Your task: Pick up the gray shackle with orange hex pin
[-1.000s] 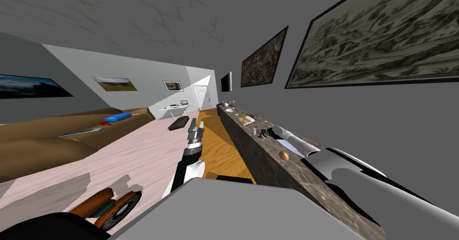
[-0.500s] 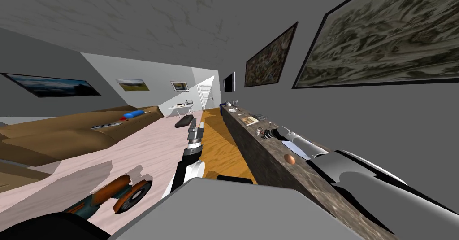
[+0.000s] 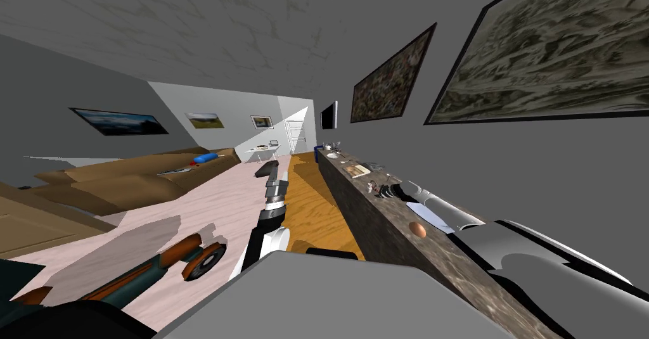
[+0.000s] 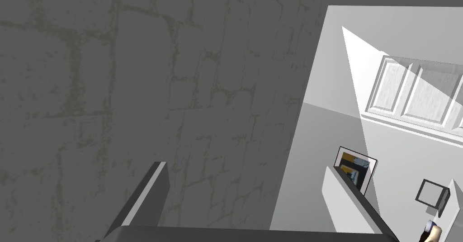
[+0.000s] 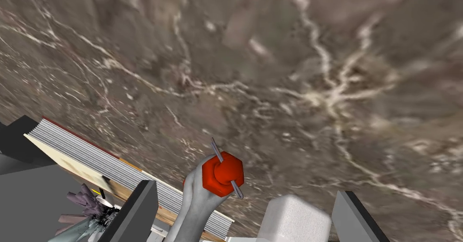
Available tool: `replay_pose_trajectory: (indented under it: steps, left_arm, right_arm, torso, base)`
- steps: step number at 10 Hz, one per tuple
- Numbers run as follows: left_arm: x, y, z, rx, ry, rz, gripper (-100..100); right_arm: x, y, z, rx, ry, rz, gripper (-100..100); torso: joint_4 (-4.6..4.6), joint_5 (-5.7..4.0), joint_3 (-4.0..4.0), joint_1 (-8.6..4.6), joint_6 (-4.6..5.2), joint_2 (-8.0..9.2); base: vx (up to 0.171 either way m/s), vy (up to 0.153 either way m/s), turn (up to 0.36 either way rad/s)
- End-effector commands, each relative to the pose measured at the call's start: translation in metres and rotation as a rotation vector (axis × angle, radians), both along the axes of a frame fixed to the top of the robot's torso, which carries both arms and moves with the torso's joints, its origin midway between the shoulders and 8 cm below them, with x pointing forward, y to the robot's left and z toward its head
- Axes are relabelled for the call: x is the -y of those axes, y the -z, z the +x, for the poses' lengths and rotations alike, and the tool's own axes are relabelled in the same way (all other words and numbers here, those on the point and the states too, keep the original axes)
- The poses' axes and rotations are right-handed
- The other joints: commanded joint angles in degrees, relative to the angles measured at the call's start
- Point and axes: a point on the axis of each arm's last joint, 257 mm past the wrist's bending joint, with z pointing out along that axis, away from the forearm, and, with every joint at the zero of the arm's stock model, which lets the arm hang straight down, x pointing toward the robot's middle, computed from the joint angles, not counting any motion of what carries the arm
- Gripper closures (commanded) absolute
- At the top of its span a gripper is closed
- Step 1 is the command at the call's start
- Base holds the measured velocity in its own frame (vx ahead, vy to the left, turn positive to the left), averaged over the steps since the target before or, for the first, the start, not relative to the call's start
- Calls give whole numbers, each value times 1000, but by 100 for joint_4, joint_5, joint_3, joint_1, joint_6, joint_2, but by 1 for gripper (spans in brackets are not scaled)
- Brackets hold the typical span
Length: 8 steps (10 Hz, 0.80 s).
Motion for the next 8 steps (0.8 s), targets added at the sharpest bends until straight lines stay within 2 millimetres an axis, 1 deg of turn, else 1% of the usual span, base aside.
replay_pose_trajectory:
  steps: [1, 2, 3, 4, 5, 6, 7, 8]
  left_arm:
    - [0, 0, 0, 0, 0, 0, 0]
    - [0, 0, 0, 0, 0, 0, 0]
    - [0, 0, 0, 0, 0, 0, 0]
    - [0, 0, 0, 0, 0, 0, 0]
    - [0, 0, 0, 0, 0, 0, 0]
    - [0, 0, 0, 0, 0, 0, 0]
    - [0, 0, 0, 0, 0, 0, 0]
    - [0, 0, 0, 0, 0, 0, 0]
  right_arm:
    - [-3, -17, 16, 47, 9, 34, -100]
    - [-2, -16, 15, 44, 15, 35, -100]
    - [12, -5, 6, 23, 21, 12, -100]
    - [15, -3, 3, 18, 22, 7, -100]
    - [23, 4, -4, 0, 45, 7, -100]
    - [23, 4, -4, 0, 45, 7, -100]
    - [63, 0, -22, 6, 101, -4, -100]
    - [63, 0, -22, 6, 101, -5, -100]
  torso:
    - [0, 0, 0, 0, 0, 0]
    - [1, 3, 0, 9, 0, -2]
    - [-1, 3, -4, 6, 4, -7]
    - [-2, 0, -6, -2, 7, -10]
    - [-3, -1, -7, -6, 5, -12]
    - [-3, -1, -7, -8, 6, -12]
    - [-2, -1, -7, -8, 5, -12]
    - [-2, 1, -4, 3, -2, -6]
  base:
    - [-34, 35, 205]
    - [-12, 22, 20]
    - [2, 7, -6]
    - [4, -2, -11]
    - [0, 0, 0]
    - [0, 0, 0]
    - [-22, 37, 389]
    - [-29, 39, 243]
